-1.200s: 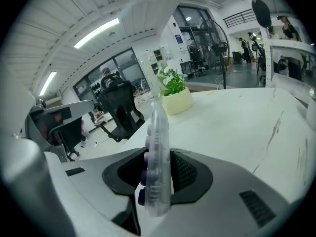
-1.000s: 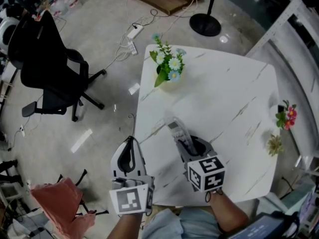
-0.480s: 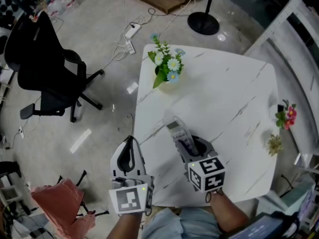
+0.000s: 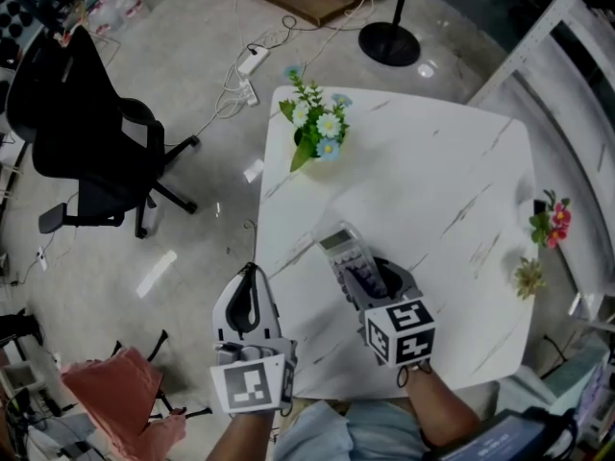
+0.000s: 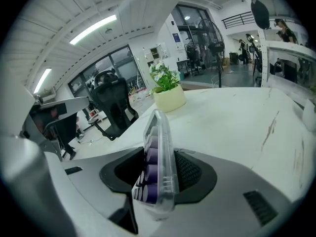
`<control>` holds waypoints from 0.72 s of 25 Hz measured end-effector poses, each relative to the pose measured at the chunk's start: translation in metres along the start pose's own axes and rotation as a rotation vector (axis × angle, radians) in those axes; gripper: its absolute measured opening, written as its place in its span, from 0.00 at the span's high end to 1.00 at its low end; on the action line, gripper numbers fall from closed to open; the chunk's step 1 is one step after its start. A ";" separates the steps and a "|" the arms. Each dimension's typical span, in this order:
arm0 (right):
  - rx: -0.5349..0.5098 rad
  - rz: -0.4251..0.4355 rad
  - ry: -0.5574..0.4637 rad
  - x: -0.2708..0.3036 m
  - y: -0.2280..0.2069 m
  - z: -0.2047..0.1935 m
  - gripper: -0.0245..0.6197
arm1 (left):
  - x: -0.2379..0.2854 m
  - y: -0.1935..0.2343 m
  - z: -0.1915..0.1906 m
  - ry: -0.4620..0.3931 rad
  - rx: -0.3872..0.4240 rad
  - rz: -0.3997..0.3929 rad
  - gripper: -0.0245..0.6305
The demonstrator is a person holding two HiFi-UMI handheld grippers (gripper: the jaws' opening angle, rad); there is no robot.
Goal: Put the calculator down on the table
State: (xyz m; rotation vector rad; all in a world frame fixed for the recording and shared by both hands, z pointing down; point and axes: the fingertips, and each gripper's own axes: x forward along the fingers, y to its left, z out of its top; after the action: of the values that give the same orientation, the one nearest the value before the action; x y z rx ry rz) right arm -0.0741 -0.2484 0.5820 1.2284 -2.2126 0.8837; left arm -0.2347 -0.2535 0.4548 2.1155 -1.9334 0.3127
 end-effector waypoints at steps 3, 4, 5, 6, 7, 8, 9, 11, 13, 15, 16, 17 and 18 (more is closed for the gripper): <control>0.006 -0.005 -0.004 -0.003 -0.003 0.002 0.64 | -0.003 0.000 0.006 -0.007 0.006 0.005 0.95; 0.008 -0.006 -0.003 -0.005 -0.003 0.002 0.64 | -0.004 0.000 0.007 -0.006 0.006 0.007 0.95; 0.010 -0.007 -0.002 -0.006 -0.004 0.002 0.63 | -0.005 -0.001 0.008 -0.005 0.006 0.008 0.95; 0.012 -0.008 0.000 -0.006 -0.005 0.002 0.63 | -0.005 -0.001 0.008 -0.005 0.005 0.007 0.95; 0.013 -0.010 0.005 -0.006 -0.006 0.001 0.62 | -0.006 -0.001 0.009 -0.004 0.005 0.006 0.95; 0.013 -0.012 0.011 -0.005 -0.007 -0.001 0.61 | -0.006 -0.002 0.008 -0.002 0.003 0.004 0.95; 0.012 -0.015 0.019 -0.004 -0.008 -0.003 0.60 | -0.006 -0.002 0.006 0.001 0.000 0.001 0.95; 0.011 -0.024 0.031 -0.002 -0.010 -0.008 0.61 | -0.007 -0.001 0.003 0.012 -0.003 0.003 0.95; 0.020 -0.023 0.032 0.000 -0.011 -0.010 0.62 | -0.007 0.001 0.006 0.008 0.000 0.009 0.95; 0.025 -0.019 0.030 0.001 -0.011 -0.008 0.62 | -0.005 0.001 0.010 -0.005 0.006 0.008 0.95; 0.023 -0.018 0.028 0.002 -0.011 -0.007 0.62 | -0.004 0.001 0.012 -0.012 0.009 0.005 0.95; 0.020 -0.019 0.026 0.003 -0.011 -0.005 0.62 | -0.004 0.000 0.013 -0.021 0.011 0.000 0.95; 0.017 -0.020 0.021 0.003 -0.012 -0.004 0.62 | -0.003 -0.001 0.013 -0.028 0.012 -0.008 0.95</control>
State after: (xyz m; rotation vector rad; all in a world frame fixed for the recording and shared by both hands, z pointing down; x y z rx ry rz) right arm -0.0650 -0.2519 0.5905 1.2409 -2.1768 0.9058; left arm -0.2347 -0.2547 0.4414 2.1456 -1.9435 0.2952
